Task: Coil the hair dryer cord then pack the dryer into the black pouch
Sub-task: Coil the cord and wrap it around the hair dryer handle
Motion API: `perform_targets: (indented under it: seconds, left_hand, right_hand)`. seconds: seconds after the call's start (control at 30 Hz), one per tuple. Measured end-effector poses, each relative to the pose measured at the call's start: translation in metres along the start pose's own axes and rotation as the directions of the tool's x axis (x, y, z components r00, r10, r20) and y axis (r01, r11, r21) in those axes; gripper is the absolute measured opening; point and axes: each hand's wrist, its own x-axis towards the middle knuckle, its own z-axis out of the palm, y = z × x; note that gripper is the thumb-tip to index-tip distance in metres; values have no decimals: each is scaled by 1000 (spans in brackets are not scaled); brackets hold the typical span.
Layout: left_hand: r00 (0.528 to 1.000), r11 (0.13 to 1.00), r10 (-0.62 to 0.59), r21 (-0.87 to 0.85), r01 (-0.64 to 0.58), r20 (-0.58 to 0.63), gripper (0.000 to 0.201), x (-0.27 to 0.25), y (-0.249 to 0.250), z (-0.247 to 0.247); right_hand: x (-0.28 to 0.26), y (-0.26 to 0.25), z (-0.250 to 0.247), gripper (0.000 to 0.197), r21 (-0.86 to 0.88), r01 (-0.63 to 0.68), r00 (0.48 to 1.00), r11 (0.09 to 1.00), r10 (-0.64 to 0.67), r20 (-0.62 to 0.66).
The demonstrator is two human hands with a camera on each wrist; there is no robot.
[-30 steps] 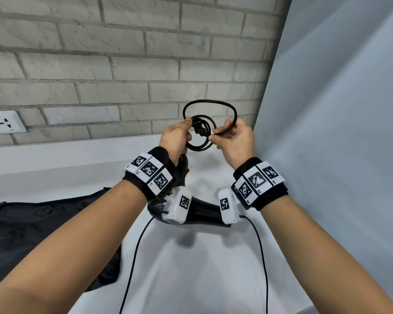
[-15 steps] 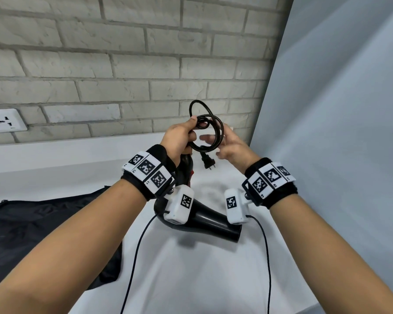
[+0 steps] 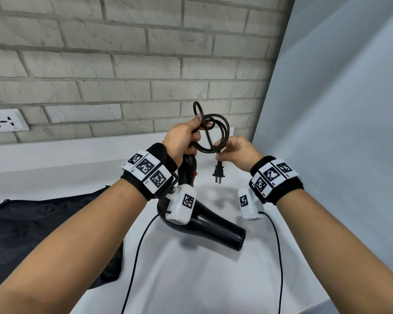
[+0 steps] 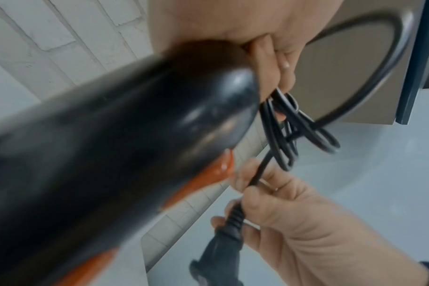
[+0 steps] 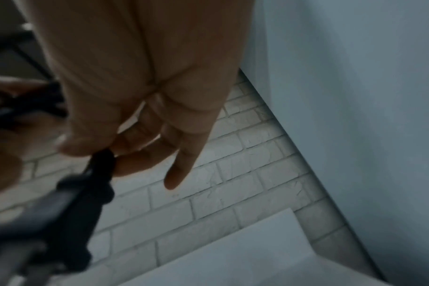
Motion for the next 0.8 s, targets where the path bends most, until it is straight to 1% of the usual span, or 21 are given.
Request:
perform_targets:
  seconds: [0.07,0.13,0.17,0.2,0.23,0.27,0.3,0.33,0.37,0.4,0.43,0.47,0.5,0.53,0.57,0.6,0.67,0.73,0.8]
  left_hand:
    - [1000,1000,-2,-4,2,-7,38,0,3,-1]
    - [1000,1000,-3,-9,2,-25,39,1,6,-4]
    - [1000,1000,-2,-1,2,-30,39,1,7,-5]
    - [1000,1000,-1,14,1,-32,39,2,6,-5]
    - [1000,1000,3,30,-2,-31,39,2,5,-4]
    - [999,999,8,46,-6,-31,39,2,4,-3]
    - [1000,998,8,62,-6,-29,39,2,3,-1]
    - [1000,997,7,76,-5,-26,39,2,2,0]
    - [1000,996,6,86,-4,-22,40,2,1,1]
    - [1000,996,3,91,-2,-18,40,3,-1,3]
    - [1000,996,2,93,0,-14,40,3,-2,5]
    - [1000,996,1,94,0,-11,40,3,-3,6]
    - [1000,995,-2,95,2,-6,40,3,-4,8]
    - [1000,995,-3,96,3,1,39,3,-4,9]
    - [1000,995,-4,98,3,9,38,3,-4,10]
    - [1000,995,-5,96,4,17,36,3,-4,11]
    - [999,996,-10,90,7,33,33,2,-4,11]
    - [999,995,-14,103,10,40,36,2,-4,10]
    - [999,993,-14,114,9,44,38,2,-5,10]
  right_hand:
    - [-1,11,-6,28,-134,-25,995,991,12,-98]
    - [-6,27,-13,18,-227,-127,979,966,86,-183]
    - [-9,33,-16,14,-248,-177,973,953,131,-192]
    - [-12,37,-17,11,-268,-222,969,937,183,-164]
    - [-14,40,-18,12,-308,-252,967,918,223,-125]
    - [-13,38,-18,19,-347,-260,965,901,239,-103]
    - [-11,35,-18,28,-335,-243,969,910,213,-124]
    - [-11,27,-16,34,-252,-191,973,949,149,-178]
    - [-11,17,-14,36,-117,-94,965,989,62,-255]
    - [-12,5,-14,33,12,24,945,1000,-18,-327]
    - [-12,-7,-13,27,110,123,928,986,-75,-364]
    - [-14,-20,-12,23,175,171,930,970,-100,-354]
    - [-14,-31,-12,23,234,198,941,952,-118,-317]
    - [-14,-39,-10,25,262,209,953,942,-137,-270]
    - [-14,-45,-9,29,246,215,959,945,-156,-237]
    - [-13,-49,-8,35,206,220,960,954,-173,-222]
    - [-12,-50,-7,44,147,227,953,963,-188,-237]
    - [-12,-49,-8,42,150,233,947,961,-189,-258]
    - [-12,-47,-10,40,149,232,951,961,-192,-243]
